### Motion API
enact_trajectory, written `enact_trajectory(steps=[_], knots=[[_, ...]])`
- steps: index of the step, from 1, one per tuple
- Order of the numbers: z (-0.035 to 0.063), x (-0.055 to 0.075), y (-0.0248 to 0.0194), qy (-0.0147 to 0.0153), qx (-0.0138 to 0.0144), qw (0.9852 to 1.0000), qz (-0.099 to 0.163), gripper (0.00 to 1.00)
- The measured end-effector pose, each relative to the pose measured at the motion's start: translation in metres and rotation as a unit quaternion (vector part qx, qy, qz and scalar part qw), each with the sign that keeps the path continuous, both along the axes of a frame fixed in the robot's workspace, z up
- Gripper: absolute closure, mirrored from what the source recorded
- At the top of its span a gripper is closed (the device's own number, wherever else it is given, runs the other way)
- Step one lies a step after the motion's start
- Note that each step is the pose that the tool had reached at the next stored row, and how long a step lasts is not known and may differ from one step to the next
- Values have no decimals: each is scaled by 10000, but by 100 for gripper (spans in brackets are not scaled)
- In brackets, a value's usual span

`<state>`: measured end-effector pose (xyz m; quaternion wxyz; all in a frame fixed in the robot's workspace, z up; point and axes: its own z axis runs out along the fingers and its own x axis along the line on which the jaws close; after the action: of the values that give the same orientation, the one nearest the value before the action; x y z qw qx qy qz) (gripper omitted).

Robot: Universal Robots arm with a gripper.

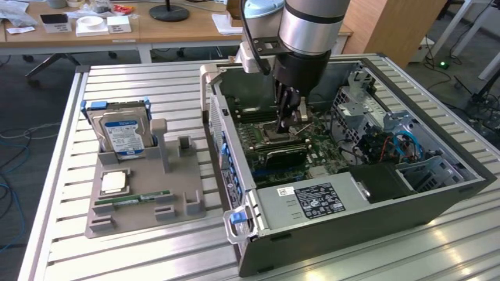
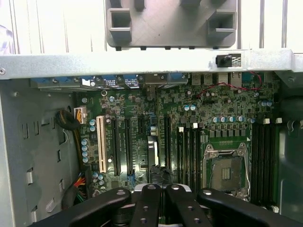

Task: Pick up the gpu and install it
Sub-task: 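Press down on the gpu until it lock into place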

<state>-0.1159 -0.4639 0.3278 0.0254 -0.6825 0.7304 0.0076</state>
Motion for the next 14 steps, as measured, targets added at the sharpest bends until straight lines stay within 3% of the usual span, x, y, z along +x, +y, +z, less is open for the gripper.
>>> enact_trajectory(steps=[7, 14], knots=[[-6, 0, 0, 0, 0, 10000, 0, 89], [-131, 0, 0, 0, 0, 10000, 0, 89]])
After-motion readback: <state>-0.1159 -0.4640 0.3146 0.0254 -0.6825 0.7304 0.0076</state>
